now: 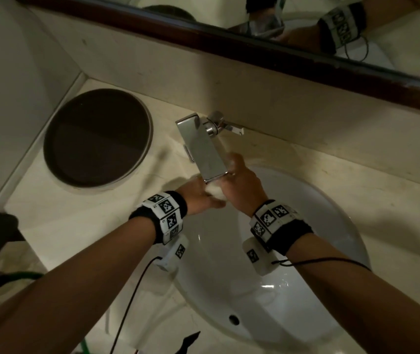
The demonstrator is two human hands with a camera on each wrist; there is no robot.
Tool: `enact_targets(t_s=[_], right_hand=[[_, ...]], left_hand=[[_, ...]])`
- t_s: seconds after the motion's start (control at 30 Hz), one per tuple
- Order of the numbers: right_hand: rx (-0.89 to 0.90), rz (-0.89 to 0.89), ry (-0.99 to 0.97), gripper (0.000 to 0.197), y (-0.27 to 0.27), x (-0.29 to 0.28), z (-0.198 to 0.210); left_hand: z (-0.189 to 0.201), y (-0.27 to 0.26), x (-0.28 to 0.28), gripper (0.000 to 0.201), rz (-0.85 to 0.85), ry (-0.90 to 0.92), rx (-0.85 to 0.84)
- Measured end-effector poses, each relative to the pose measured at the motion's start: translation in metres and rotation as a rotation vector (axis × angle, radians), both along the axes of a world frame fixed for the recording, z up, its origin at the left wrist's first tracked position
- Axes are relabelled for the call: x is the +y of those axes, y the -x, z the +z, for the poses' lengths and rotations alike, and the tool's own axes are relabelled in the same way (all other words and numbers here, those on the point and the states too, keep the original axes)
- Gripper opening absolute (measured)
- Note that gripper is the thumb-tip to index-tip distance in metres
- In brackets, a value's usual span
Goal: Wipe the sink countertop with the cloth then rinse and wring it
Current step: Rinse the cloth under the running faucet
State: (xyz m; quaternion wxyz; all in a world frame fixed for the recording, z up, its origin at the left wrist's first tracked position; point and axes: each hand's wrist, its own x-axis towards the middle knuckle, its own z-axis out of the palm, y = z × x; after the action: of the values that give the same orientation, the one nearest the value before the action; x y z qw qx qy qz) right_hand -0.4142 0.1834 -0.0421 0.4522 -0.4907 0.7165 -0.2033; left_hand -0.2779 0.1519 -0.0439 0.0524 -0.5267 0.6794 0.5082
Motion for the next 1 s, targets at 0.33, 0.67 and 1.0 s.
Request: enact_targets(t_s=[0.33, 0.67, 1.0], right_hand=[[-0.104, -0.263, 0.186, 0.074, 0.008, -0.009, 0.005], [-0.025, -0.045, 0.195, 0.057, 0.025, 0.000, 0.021], [0.011, 0.163, 0.069, 0.059, 0.033, 0.017, 0.058]], left_hand=[[-0.015, -0.003, 0.007, 0.034, 0.092, -0.017, 0.004], [-0.005, -0.014, 0.031, 0.062, 0.125, 0.007, 0.007], [0.021, -0.011, 0.079, 0.043, 0.148, 0.011, 0.072]])
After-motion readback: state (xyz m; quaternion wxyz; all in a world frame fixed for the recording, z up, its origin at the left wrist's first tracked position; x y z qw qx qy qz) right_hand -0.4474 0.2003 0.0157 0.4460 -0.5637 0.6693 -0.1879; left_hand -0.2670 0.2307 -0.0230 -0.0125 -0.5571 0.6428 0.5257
